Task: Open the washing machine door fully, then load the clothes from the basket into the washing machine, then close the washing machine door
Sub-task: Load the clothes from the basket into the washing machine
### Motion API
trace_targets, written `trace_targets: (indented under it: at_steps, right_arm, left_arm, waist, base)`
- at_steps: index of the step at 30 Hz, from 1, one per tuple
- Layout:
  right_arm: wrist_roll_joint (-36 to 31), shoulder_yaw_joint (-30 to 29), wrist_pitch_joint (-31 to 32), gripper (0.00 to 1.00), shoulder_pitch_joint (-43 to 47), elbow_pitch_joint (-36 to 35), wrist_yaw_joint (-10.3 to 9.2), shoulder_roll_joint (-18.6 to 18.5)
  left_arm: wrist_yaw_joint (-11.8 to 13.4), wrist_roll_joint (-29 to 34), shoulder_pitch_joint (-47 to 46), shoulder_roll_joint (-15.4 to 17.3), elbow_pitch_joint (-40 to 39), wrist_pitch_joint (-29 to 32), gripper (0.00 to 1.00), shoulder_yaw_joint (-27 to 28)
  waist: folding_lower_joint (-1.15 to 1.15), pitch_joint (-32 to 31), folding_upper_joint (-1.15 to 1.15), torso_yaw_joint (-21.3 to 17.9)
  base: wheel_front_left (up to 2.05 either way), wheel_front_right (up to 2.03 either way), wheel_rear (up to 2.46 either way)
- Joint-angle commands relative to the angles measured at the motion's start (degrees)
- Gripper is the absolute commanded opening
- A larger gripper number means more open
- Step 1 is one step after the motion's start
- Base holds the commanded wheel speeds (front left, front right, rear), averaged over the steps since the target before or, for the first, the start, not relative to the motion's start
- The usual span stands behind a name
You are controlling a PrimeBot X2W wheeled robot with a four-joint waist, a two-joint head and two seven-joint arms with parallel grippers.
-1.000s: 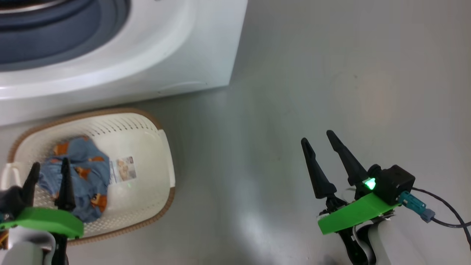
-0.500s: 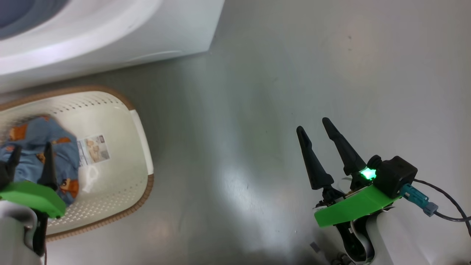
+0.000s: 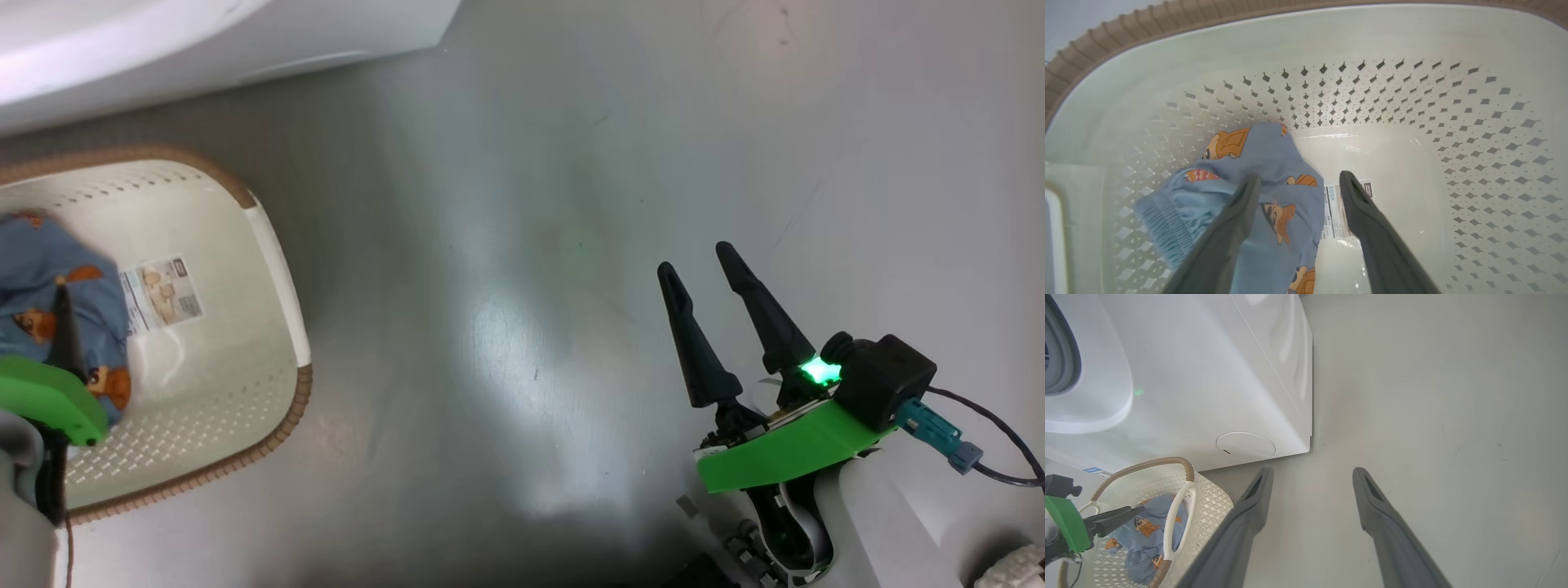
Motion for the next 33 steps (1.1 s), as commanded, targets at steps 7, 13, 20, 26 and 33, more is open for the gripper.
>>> trace_targets:
  at_steps: [7,13,20,26,33]
  right_arm:
    - [0.58,1.54,-0.27,1.00,0.45,-1.68,0.09,0.17]
    - [0.66,1.75,-0.27,1.00,-0.13,-2.16,0.09,0.17]
    - [1.17,2.27,-0.27,1.00,-0.61,-2.74,0.09,0.17]
    - [1.87,2.51,-0.27,1.00,-0.74,-3.30,0.09,0.17]
    - [2.73,2.90,-0.27,1.00,-0.70,-4.33,0.09,0.17]
  left_arm:
    - [1.98,0.22,-3.33,4.16,6.78,1.01,1.00,1.38]
    - [2.14,0.55,-7.06,4.75,9.87,3.68,1.00,0.33]
    - [1.87,2.48,-9.69,5.85,11.39,7.53,1.00,-2.53]
    - [2.31,5.15,-11.35,6.89,11.81,9.34,1.00,-5.62]
    - [3.03,8.93,-13.22,8.42,12.12,10.99,1.00,-9.95]
  waist:
    - [0.00,2.40,0.00,0.08]
    - [0.00,4.09,0.00,0.17]
    - [0.00,5.77,0.00,-0.40]
    - [0.00,7.16,0.00,-1.15]
    - [0.00,8.76,0.00,-2.35]
  base:
    - [0.00,0.00,0.00]
    - [0.00,0.00,0.00]
    - [0.00,0.00,0.00]
    - [0.00,0.00,0.00]
    - [0.00,0.00,0.00]
